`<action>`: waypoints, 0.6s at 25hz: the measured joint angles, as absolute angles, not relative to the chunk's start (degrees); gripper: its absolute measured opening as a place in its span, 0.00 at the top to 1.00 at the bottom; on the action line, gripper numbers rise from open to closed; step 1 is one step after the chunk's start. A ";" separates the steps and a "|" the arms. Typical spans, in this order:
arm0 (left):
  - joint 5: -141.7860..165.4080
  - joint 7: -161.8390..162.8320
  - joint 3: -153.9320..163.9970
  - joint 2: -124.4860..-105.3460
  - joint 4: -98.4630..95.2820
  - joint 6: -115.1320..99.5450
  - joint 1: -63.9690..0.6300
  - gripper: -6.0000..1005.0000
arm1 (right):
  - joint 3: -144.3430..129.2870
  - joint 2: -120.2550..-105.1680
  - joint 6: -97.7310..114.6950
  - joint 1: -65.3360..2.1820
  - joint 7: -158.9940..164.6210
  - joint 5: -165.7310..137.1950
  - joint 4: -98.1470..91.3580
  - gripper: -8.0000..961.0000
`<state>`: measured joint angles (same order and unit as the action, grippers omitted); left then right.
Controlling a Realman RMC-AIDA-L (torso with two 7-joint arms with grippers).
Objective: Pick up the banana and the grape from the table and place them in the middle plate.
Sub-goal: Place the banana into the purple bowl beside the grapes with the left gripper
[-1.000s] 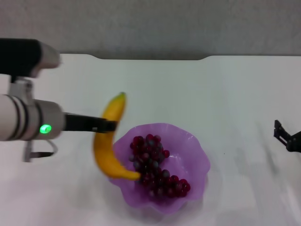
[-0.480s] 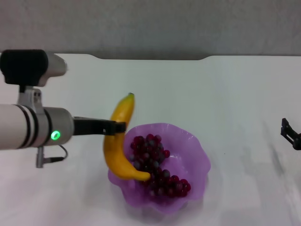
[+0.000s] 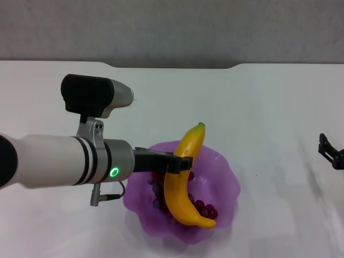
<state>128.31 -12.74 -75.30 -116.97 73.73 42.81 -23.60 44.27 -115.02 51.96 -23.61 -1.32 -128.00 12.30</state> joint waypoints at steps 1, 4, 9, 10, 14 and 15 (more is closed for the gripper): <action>128.22 -12.74 -75.30 -116.96 73.28 42.55 -23.85 0.51 | 44.22 -115.03 51.96 -23.61 -1.32 -128.02 12.30 0.07; 127.69 -12.74 -75.64 -116.95 72.02 41.95 -24.31 0.51 | 44.12 -115.04 51.94 -23.62 -1.32 -128.00 12.30 0.07; 126.14 -12.84 -75.78 -116.90 71.05 40.04 -24.44 0.51 | 44.05 -115.05 51.94 -23.64 -1.32 -128.06 12.30 0.07; 126.07 -12.88 -75.75 -116.89 71.05 39.87 -24.47 0.51 | 44.03 -115.06 51.94 -23.64 -1.32 -128.06 12.30 0.07; 126.22 -13.05 -75.78 -116.84 71.46 39.78 -24.40 0.43 | 43.94 -115.14 51.94 -23.65 -1.32 -128.08 12.31 0.07; 126.51 -13.40 -75.97 -116.74 72.11 39.78 -24.14 0.39 | 43.95 -115.14 51.94 -23.65 -1.32 -128.05 12.31 0.07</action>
<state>126.51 -13.40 -75.97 -116.74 72.11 39.78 -24.14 43.95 -115.14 51.94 -23.64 -1.32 -128.05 12.31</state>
